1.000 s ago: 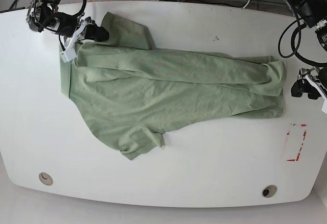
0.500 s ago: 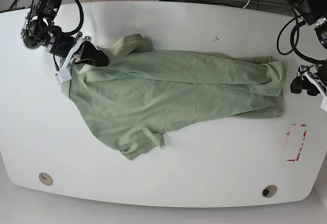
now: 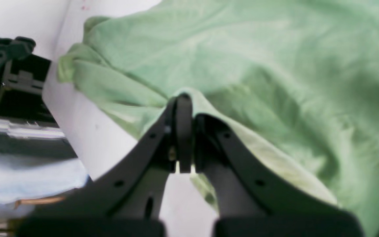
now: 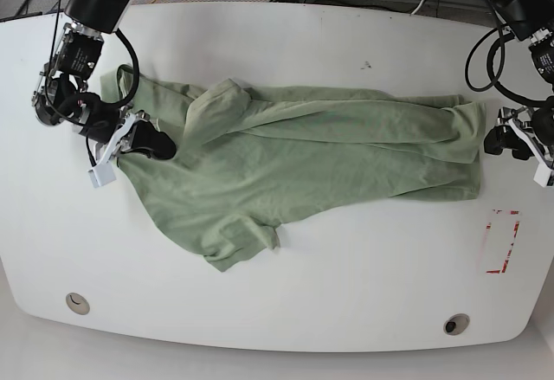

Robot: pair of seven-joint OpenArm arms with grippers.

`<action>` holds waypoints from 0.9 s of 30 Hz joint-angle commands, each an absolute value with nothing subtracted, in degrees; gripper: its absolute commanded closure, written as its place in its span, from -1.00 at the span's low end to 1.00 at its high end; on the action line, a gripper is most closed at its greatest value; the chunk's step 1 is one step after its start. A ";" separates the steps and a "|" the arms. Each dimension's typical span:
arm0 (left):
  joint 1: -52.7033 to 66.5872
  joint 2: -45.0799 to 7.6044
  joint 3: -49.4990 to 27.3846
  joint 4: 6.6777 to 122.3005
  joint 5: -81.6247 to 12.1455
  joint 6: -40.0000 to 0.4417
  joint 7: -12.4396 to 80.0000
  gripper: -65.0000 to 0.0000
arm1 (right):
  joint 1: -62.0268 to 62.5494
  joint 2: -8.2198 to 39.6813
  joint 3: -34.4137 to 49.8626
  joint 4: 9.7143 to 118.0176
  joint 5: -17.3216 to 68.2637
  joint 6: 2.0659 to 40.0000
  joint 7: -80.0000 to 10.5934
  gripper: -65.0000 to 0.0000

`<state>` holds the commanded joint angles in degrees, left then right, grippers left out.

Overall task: Layout the t-shirt on the table in an organized manner, then fold the t-shirt properly
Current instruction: 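Grasp the folded shirt edge near the collar with the right gripper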

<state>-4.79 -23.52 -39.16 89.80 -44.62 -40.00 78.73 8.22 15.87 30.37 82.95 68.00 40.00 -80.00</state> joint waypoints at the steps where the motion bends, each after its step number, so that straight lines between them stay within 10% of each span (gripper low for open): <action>1: -4.79 -23.25 -39.16 89.80 -44.62 -40.00 78.73 -0.24 | 8.92 15.87 30.37 82.15 68.00 40.00 -80.00 1.00; 11: -4.18 -22.55 -39.34 89.80 -44.62 -40.00 78.73 -0.24 | 14.64 15.87 30.37 76.35 63.08 40.00 -80.00 0.93; 15: -3.82 -22.55 -39.25 89.89 -44.62 -40.00 78.73 -0.24 | 14.99 15.87 30.64 75.38 59.74 40.00 -80.00 0.36; 21: -3.74 -22.55 -39.25 89.89 -44.62 -40.00 78.73 -0.24 | 13.49 17.01 30.90 75.74 59.30 40.00 -80.00 -1.00; 27: -3.74 -22.55 -39.25 89.98 -44.62 -40.00 78.73 -0.24 | 7.87 21.05 31.08 80.48 59.47 40.00 -80.00 -1.00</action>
<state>-3.74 -22.55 -39.25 89.98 -44.62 -40.00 78.73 7.87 21.05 31.08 80.48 59.47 40.00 -80.00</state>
